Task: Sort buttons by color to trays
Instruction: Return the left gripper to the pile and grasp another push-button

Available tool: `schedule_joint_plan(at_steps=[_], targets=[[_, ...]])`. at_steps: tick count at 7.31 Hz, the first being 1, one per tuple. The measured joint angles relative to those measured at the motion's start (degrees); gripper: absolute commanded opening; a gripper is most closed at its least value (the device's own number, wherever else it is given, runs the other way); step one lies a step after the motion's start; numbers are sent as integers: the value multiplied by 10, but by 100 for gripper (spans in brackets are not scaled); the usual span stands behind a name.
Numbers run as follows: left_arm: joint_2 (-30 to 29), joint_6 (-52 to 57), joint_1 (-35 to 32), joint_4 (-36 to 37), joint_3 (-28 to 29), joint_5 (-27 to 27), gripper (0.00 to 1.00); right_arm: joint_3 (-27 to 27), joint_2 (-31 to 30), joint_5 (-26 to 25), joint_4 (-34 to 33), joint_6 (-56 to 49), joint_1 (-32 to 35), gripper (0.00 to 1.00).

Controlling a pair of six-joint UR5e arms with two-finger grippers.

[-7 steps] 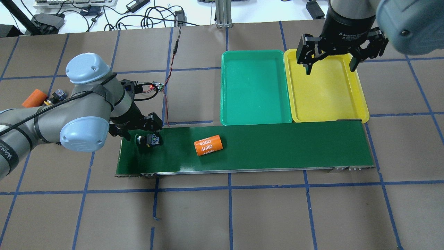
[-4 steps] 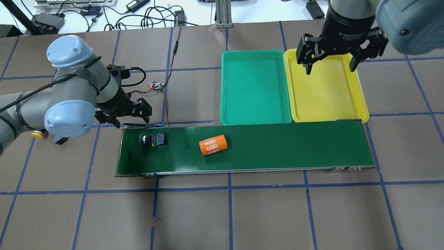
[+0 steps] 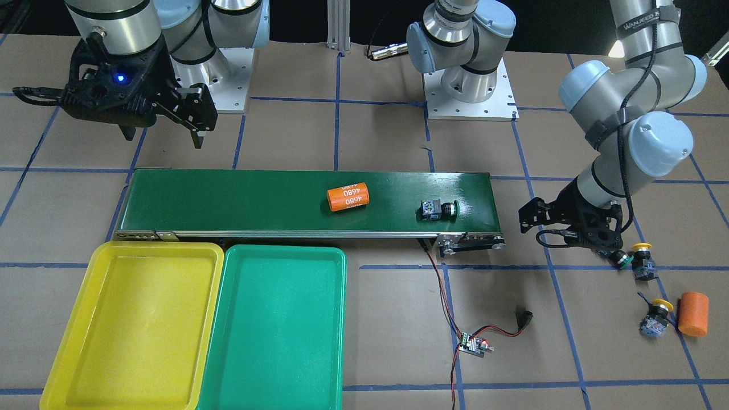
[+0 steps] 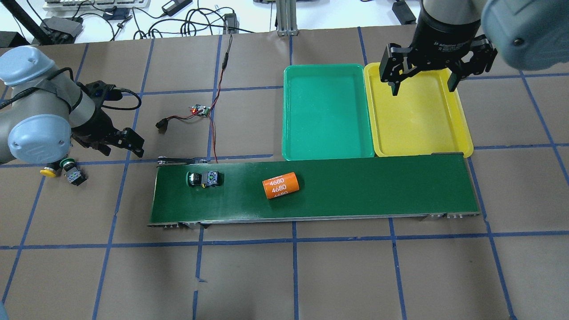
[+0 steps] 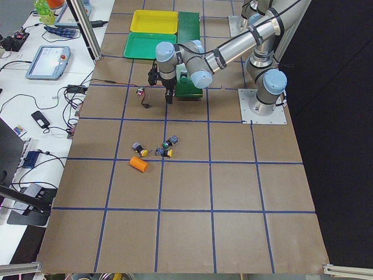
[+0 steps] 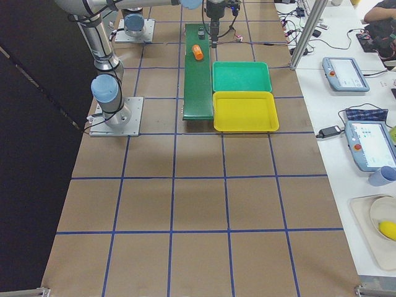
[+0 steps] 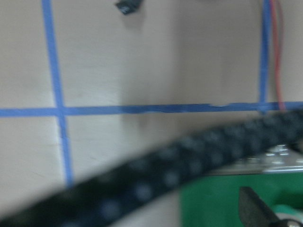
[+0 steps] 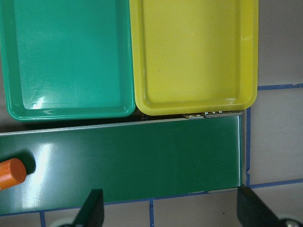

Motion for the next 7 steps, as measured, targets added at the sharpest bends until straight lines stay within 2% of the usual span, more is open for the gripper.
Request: schedule_joint_plan(at_steps=[3,7], targets=[[-39,240,91,54,0,14,100,0,0,0,0,0,0,100],[-92,500,150,139,3,12,100,0,0,0,0,0,0,100]])
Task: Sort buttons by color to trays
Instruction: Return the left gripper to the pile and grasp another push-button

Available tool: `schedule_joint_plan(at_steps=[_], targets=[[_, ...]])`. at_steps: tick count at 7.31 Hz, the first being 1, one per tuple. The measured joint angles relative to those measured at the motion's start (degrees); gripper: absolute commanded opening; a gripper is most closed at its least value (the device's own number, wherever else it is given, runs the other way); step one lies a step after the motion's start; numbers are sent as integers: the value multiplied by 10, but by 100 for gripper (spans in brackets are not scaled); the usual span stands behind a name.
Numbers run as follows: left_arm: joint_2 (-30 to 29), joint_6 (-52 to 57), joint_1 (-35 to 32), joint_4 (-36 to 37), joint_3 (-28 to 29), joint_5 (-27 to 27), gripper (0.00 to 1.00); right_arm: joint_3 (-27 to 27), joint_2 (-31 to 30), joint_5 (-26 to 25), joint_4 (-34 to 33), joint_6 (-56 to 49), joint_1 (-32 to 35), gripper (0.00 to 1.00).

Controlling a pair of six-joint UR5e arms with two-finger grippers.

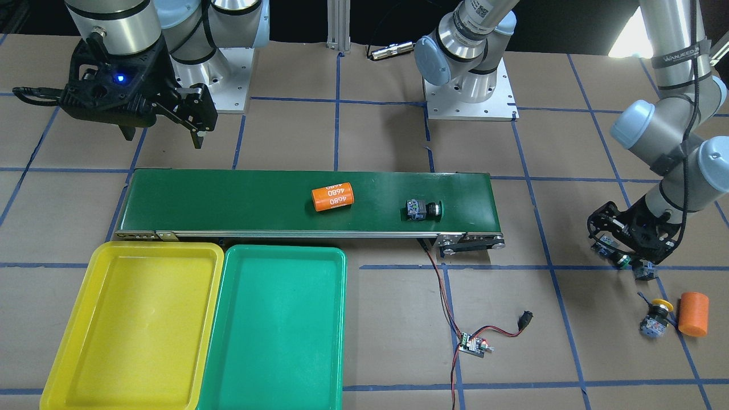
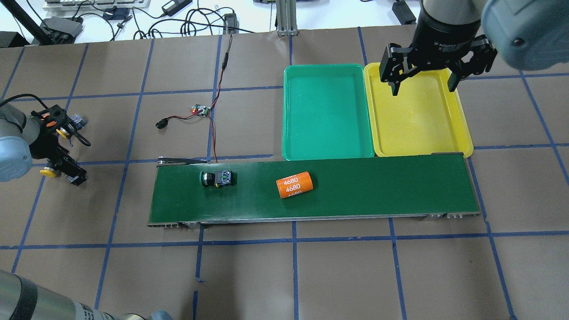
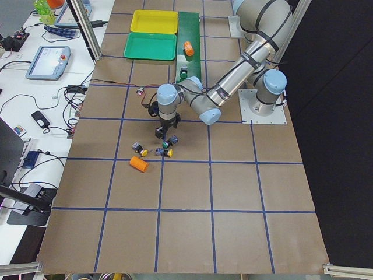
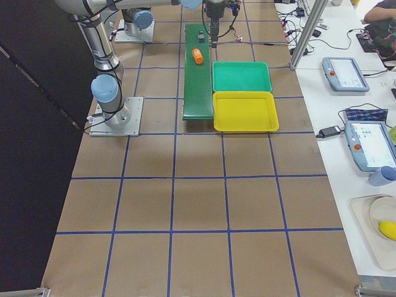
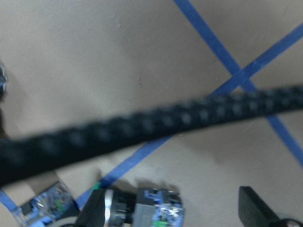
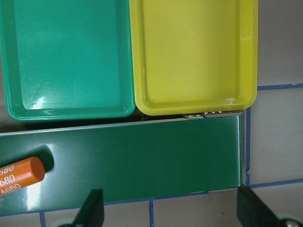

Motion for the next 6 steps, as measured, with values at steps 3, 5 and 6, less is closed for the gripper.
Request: schedule_joint_plan(at_steps=[3,5,6], targets=[[-15,43,13,32,0,-2,100,0,0,0,0,0,0,100],[-23,44,13,34,-3,-2,100,0,0,0,0,0,0,100],[-29,45,14,34,-3,-2,96,0,0,0,0,0,0,100]])
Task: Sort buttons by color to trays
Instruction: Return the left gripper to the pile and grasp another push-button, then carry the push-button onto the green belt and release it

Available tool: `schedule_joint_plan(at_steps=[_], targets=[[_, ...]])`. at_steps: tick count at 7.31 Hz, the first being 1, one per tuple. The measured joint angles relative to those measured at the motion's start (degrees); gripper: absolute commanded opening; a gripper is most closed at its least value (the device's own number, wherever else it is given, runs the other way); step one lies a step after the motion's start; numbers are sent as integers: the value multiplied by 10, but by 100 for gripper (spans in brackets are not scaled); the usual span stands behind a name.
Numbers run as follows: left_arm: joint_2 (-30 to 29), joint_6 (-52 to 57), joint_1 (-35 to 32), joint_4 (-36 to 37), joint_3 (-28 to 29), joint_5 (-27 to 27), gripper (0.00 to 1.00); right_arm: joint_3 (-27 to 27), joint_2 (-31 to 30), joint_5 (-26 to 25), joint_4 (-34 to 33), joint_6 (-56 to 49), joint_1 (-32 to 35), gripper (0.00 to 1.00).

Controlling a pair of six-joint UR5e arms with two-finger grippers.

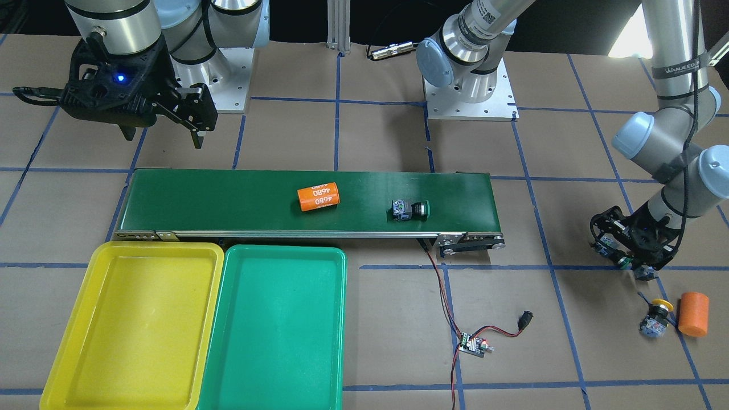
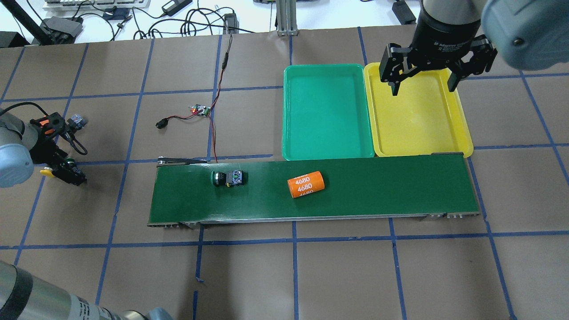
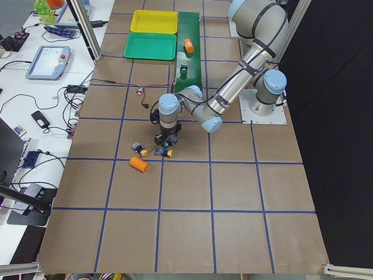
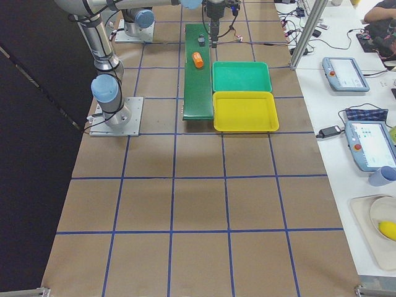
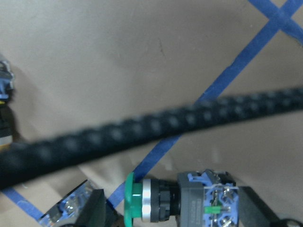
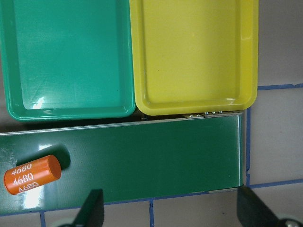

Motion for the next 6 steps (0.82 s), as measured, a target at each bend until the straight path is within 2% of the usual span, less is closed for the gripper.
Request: schedule_joint_plan(at_steps=[1,2,3,5,6], targets=[[-4,0,0,0,0,1,68,0,0,0,0,0,0,100],[-5,-3,0,0,-1,2,77,0,0,0,0,0,0,100],[-3,-7,1,0,-1,4,92,1,0,0,0,0,0,100],[8,-18,1,-4,2,7,100,1,0,0,0,0,0,100],[11,-25,0,-6,2,8,100,1,0,0,0,0,0,100]])
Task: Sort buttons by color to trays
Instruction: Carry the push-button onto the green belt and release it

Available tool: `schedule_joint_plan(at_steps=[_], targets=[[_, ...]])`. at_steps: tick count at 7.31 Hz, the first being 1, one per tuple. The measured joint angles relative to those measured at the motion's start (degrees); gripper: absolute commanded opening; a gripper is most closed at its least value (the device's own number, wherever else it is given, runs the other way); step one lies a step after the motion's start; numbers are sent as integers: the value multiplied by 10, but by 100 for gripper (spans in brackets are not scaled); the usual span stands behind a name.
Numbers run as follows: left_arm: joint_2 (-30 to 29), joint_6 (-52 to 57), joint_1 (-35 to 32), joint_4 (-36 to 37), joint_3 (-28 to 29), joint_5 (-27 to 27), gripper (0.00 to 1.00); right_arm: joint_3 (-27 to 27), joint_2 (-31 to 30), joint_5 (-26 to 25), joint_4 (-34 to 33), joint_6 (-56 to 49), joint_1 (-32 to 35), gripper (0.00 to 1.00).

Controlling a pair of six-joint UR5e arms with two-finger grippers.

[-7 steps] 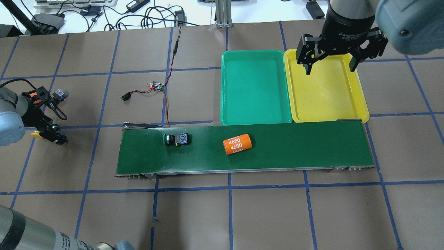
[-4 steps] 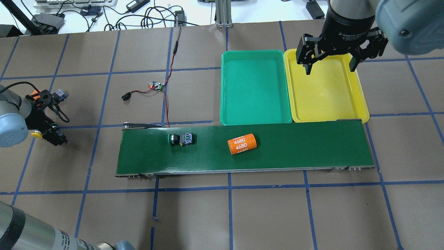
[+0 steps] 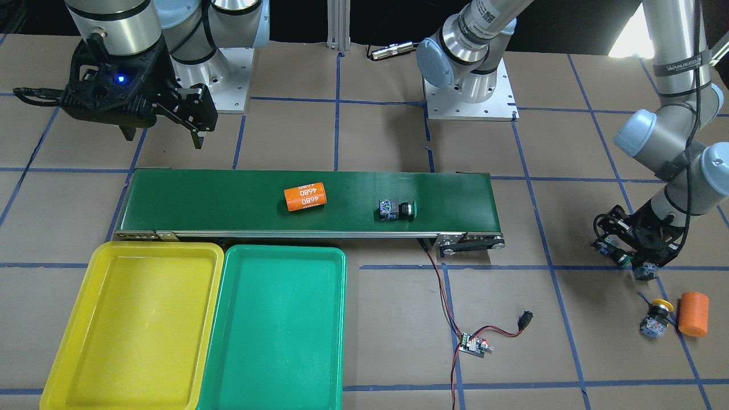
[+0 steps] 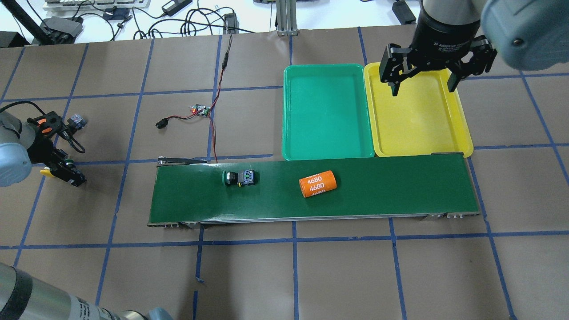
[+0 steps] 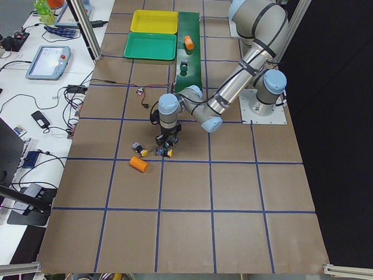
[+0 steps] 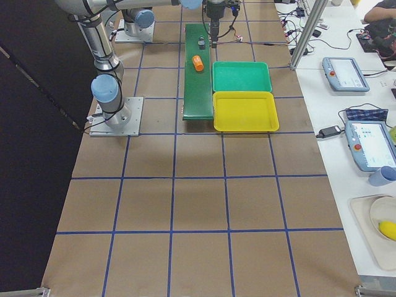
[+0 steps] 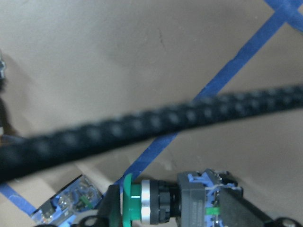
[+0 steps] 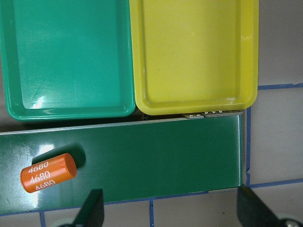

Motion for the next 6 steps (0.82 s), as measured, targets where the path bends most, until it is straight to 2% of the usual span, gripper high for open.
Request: schedule_joint_plan(at_steps=[5,6], targets=[[-9,-12,0,-16,-2,0,99,0,0,0,0,0,0,100],[-12,-12,0,-15,-3,0,51,0,0,0,0,0,0,100]])
